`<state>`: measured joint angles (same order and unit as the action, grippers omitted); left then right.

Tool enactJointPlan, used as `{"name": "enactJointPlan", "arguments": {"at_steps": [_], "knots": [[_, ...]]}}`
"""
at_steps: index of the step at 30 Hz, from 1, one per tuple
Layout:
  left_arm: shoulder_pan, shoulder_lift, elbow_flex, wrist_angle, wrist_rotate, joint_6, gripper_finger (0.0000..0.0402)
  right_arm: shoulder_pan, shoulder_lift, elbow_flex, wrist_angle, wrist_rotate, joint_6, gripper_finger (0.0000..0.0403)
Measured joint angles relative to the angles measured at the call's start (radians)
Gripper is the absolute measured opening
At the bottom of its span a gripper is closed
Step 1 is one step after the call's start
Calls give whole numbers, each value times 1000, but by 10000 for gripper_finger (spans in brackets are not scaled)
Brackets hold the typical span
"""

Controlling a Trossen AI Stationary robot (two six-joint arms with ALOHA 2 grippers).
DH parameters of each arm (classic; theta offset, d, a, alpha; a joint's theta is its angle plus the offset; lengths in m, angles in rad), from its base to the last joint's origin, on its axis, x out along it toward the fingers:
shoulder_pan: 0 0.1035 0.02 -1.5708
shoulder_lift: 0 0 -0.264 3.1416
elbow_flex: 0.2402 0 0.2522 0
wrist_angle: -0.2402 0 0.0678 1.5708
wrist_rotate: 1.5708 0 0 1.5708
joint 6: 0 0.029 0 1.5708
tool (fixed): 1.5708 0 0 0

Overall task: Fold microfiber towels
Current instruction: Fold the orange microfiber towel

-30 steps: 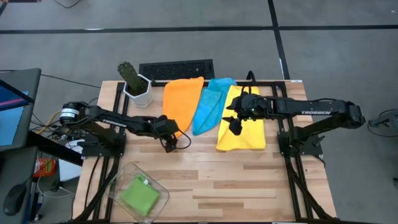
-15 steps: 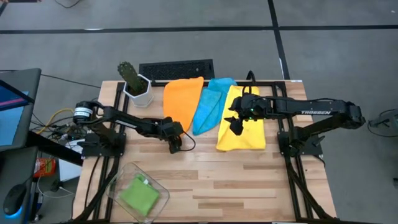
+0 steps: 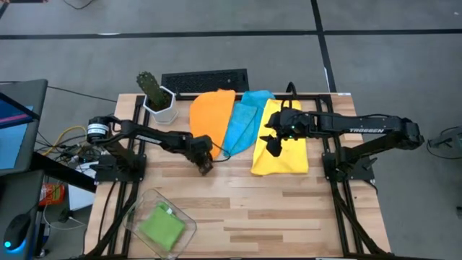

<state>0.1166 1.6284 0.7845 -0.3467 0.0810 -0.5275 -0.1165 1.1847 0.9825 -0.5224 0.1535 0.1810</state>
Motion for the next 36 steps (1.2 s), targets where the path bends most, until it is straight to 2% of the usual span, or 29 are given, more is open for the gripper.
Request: {"name": "enactJointPlan", "arguments": {"at_steps": [3,7,13,21,26,28,36], "knots": [[-11,-66,120,-175,14,-34,1,-2,14,0,58,0,-41,285],[-11,-138,295,-434,-75,-23,0,-3,22,1,130,-4,-96,285],[-15,-195,516,-627,-188,-27,0,3,88,4,285,-95,-138,285],[-16,-199,716,-729,-243,-35,0,12,257,7,518,-103,-206,285],[-14,-202,811,-751,-288,-35,0,11,323,5,674,-97,-174,285],[-13,-201,844,-760,-306,-29,0,18,340,8,729,-73,-151,285],[1,-202,926,-765,-356,-8,0,65,330,6,755,85,-163,285]]}}
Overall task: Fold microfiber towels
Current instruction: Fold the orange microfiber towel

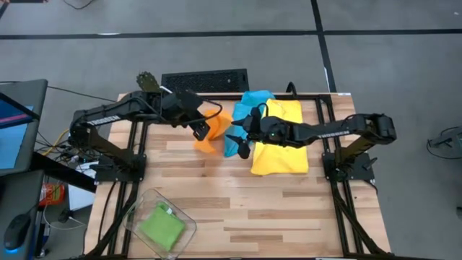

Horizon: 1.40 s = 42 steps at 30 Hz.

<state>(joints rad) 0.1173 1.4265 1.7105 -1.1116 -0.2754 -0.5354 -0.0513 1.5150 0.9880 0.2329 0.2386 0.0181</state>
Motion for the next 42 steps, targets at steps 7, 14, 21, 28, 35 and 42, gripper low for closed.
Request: {"name": "enactJointPlan", "arguments": {"at_steps": [7,14,21,28,35,42], "knots": [[45,0,52,3,5,0,0,25,29,2,19,120,2,285],[78,0,111,11,7,0,0,24,137,4,62,157,99,285],[92,0,127,16,8,0,0,23,267,82,78,157,173,285],[96,0,127,65,106,-10,0,20,387,204,68,164,168,285],[96,0,127,76,200,-34,0,9,487,300,35,217,168,285],[96,-9,127,74,252,-37,0,9,487,315,-92,374,192,285]]}}
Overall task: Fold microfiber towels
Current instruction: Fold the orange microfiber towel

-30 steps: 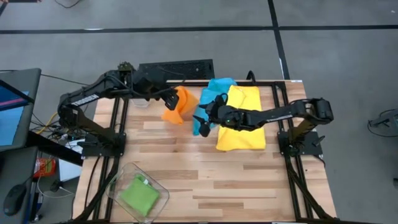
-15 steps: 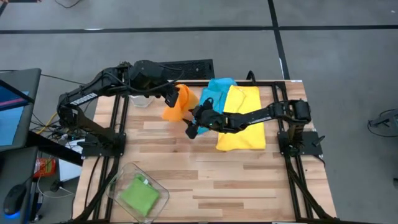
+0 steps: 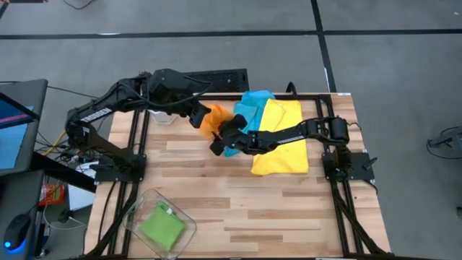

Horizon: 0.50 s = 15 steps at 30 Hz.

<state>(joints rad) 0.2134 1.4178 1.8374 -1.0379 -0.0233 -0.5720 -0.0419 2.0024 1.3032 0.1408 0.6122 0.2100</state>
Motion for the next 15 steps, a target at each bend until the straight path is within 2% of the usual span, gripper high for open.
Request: {"name": "enactJointPlan", "arguments": {"at_steps": [4,9,15], "knots": [[0,-15,0,-2,13,0,0,-5,-7,1,-47,57,9,285],[1,-53,0,-45,30,-12,0,-15,-15,-1,-215,97,111,285],[3,-99,0,-58,26,-24,0,-42,-16,-1,-268,98,156,285]]}}
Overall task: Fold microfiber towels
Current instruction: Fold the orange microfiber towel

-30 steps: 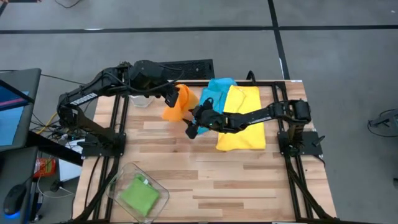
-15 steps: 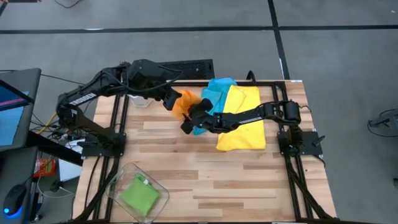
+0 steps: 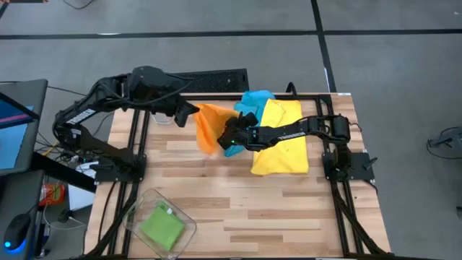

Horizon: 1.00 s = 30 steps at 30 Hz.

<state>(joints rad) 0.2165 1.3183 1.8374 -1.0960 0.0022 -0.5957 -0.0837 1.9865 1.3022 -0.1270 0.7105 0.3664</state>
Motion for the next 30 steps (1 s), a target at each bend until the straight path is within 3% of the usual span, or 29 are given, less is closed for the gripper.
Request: {"name": "enactJointPlan", "arguments": {"at_steps": [11,17,23,30], "knots": [[0,-23,0,2,-16,74,0,19,-60,0,91,-11,-149,285],[0,-25,0,-4,-16,116,0,23,-70,0,113,-135,-165,284],[0,-26,0,-20,-16,143,0,-8,-69,0,122,-308,-209,253],[0,-26,0,-20,-16,143,0,-43,-69,0,135,-406,-243,232]]}}
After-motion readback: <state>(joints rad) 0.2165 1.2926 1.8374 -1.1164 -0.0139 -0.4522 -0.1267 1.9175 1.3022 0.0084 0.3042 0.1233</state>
